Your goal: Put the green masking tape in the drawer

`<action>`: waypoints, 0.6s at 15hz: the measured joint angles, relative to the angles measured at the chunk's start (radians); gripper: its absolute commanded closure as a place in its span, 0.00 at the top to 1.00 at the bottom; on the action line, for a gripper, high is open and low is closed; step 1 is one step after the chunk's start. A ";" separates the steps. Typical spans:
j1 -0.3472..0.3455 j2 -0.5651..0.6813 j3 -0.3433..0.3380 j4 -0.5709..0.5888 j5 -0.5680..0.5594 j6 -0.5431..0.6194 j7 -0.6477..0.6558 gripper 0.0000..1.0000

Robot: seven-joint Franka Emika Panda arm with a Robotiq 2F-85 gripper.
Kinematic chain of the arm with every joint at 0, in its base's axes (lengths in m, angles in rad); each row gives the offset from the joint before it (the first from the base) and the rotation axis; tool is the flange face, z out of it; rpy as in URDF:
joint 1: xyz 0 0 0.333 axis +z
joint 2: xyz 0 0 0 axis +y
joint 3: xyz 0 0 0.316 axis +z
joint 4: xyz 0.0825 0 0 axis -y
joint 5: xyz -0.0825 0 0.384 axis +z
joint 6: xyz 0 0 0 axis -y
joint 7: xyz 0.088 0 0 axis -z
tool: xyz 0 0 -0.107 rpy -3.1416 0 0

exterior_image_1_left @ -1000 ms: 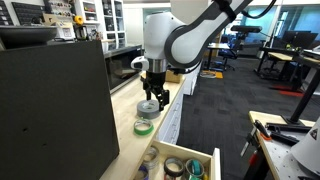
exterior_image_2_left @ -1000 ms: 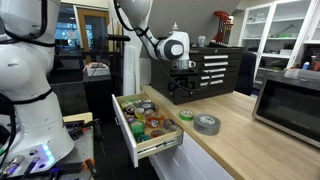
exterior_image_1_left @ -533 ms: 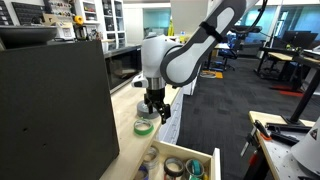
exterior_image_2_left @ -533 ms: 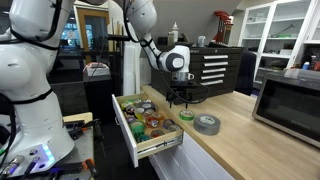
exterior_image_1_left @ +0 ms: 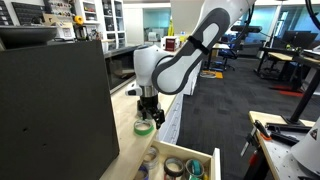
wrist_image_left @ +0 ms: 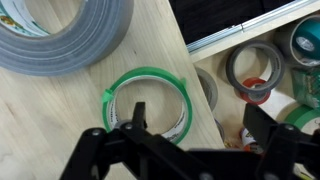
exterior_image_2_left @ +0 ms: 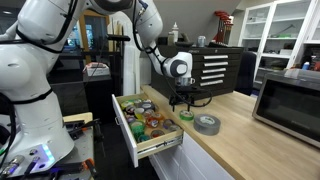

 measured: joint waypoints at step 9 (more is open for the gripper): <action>0.000 0.087 0.013 0.072 0.001 0.000 -0.052 0.60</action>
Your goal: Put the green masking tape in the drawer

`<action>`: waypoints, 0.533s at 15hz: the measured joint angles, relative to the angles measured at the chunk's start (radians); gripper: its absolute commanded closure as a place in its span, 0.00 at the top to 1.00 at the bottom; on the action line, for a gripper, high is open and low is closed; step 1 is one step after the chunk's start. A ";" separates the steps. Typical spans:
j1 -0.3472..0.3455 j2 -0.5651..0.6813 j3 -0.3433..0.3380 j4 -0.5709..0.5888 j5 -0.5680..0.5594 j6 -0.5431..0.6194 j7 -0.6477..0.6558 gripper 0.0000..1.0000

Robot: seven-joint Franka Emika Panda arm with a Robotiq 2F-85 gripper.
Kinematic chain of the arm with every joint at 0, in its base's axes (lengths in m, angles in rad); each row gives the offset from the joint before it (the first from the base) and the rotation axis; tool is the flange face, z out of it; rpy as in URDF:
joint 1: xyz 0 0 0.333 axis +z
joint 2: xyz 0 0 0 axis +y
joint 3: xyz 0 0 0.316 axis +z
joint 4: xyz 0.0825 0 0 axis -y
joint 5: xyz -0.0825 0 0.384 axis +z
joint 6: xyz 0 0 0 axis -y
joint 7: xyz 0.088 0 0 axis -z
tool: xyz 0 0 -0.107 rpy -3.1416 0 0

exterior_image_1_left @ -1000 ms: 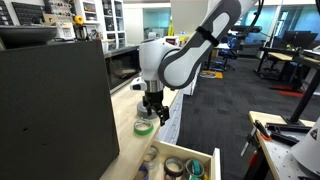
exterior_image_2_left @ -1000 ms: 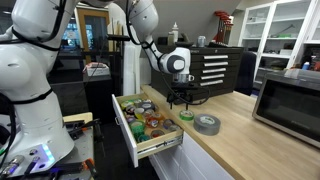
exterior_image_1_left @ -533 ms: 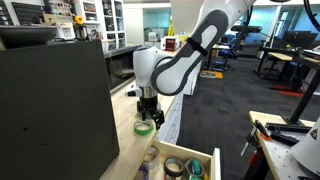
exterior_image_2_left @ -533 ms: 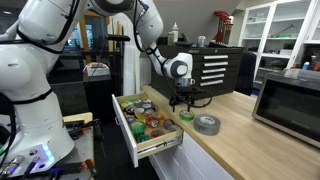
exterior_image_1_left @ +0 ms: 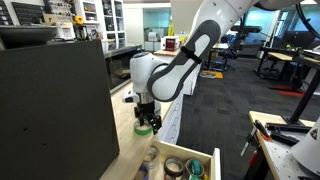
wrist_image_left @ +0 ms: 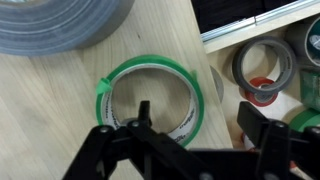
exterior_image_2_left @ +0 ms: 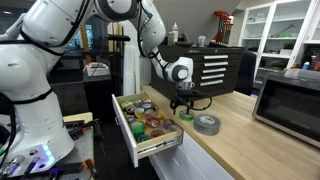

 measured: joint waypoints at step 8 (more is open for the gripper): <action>-0.003 0.001 0.004 -0.001 0.001 0.000 -0.024 0.07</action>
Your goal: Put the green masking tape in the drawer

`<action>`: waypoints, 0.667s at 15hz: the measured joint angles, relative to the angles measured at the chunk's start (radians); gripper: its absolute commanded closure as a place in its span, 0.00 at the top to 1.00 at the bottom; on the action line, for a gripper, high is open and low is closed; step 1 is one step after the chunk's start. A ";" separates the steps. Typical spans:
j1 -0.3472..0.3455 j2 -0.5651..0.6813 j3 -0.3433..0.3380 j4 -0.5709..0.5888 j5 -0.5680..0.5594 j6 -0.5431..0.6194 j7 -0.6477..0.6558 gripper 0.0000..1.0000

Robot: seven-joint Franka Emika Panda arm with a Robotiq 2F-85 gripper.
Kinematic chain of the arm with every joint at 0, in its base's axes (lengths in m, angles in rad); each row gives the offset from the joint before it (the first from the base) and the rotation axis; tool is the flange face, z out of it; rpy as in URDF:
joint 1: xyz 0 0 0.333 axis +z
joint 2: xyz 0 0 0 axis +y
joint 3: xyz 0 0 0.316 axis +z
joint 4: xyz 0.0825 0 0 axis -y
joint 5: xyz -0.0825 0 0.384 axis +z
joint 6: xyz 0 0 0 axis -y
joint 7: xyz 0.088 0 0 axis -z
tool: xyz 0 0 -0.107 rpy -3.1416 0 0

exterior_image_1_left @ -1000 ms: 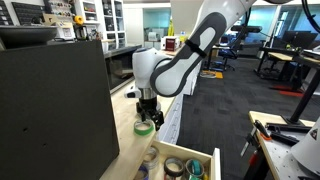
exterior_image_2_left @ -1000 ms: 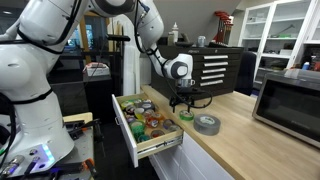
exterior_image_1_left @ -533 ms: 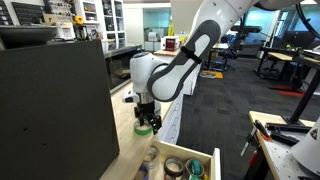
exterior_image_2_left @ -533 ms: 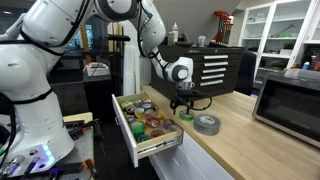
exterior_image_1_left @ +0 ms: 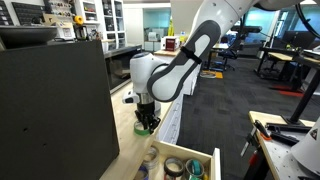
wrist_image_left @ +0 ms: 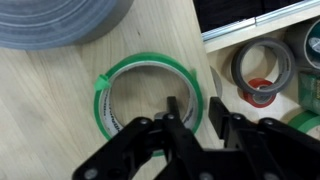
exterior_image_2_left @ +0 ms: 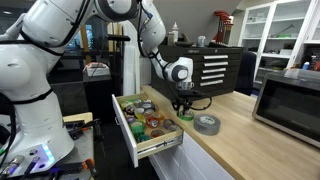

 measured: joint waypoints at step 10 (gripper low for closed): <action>0.004 -0.015 0.000 -0.013 -0.007 0.010 -0.002 0.07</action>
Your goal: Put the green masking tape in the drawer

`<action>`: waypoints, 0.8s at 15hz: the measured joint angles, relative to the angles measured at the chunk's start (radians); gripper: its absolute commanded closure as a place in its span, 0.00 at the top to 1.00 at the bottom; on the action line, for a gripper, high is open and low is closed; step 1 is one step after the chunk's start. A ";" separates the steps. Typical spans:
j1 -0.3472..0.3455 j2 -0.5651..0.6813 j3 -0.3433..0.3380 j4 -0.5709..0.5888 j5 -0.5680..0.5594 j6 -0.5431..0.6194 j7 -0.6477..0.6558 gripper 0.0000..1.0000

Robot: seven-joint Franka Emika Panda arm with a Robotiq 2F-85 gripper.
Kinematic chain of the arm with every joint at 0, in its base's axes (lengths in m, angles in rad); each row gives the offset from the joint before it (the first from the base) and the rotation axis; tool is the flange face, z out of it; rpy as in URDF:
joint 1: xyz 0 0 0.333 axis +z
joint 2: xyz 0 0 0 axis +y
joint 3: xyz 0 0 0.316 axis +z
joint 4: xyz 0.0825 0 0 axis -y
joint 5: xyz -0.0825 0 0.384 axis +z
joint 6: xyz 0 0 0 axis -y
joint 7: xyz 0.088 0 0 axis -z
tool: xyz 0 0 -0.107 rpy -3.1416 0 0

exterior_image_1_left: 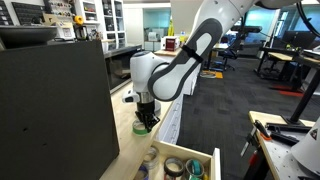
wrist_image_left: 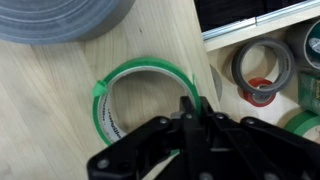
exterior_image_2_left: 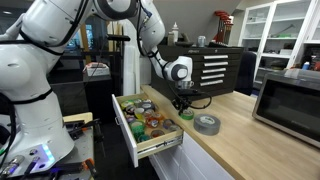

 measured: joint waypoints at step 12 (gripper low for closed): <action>0.043 -0.097 0.003 -0.206 -0.025 0.096 0.020 0.07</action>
